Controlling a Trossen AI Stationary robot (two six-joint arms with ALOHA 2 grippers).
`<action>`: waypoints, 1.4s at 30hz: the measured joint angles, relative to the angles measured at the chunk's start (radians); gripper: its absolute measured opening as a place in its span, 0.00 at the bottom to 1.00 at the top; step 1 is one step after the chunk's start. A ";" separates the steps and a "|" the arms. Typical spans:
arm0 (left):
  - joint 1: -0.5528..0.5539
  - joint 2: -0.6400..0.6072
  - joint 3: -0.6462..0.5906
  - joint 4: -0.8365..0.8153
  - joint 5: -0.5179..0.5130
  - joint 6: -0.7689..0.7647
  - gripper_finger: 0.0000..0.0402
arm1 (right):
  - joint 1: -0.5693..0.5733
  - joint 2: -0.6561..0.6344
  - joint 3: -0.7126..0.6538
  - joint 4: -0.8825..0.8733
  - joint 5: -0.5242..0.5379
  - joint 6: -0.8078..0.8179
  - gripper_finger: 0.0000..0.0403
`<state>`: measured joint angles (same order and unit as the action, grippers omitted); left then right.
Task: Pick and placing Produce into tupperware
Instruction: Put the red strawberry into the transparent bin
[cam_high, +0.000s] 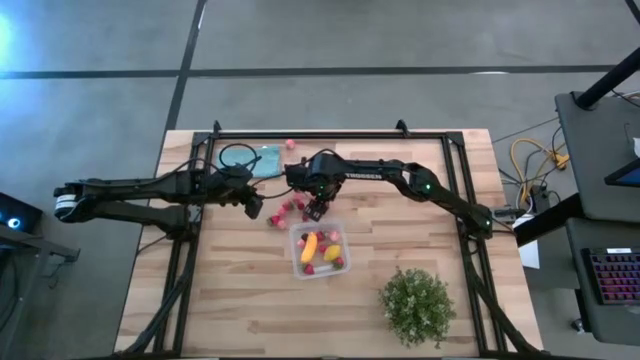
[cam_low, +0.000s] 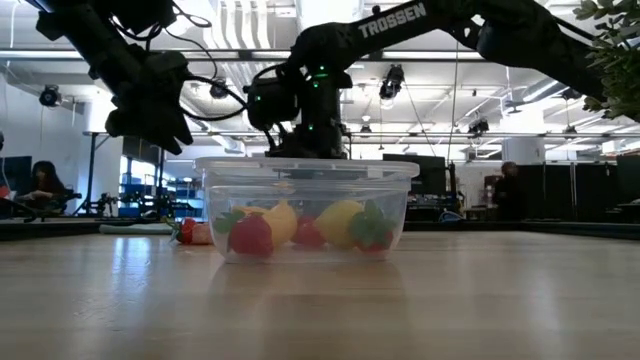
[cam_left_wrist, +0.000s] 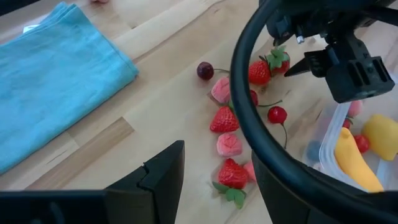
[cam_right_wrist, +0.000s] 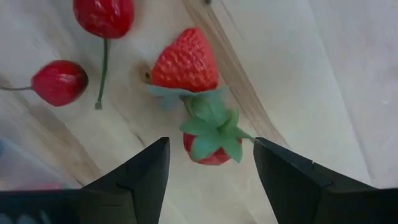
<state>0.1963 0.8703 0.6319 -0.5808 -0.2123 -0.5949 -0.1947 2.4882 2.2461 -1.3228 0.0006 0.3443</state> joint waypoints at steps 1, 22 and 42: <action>0.000 0.000 0.000 0.000 0.000 0.000 0.43 | 0.000 0.000 -0.005 0.000 0.001 0.000 0.56; 0.000 0.000 0.000 0.023 -0.001 -0.001 0.43 | -0.005 0.000 -0.033 0.058 0.003 -0.012 0.56; 0.000 0.000 0.000 0.033 -0.001 -0.001 0.43 | -0.007 0.000 -0.036 0.061 0.001 0.028 0.56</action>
<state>0.1963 0.8703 0.6319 -0.5474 -0.2131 -0.5957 -0.2019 2.4878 2.2105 -1.2616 0.0017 0.3725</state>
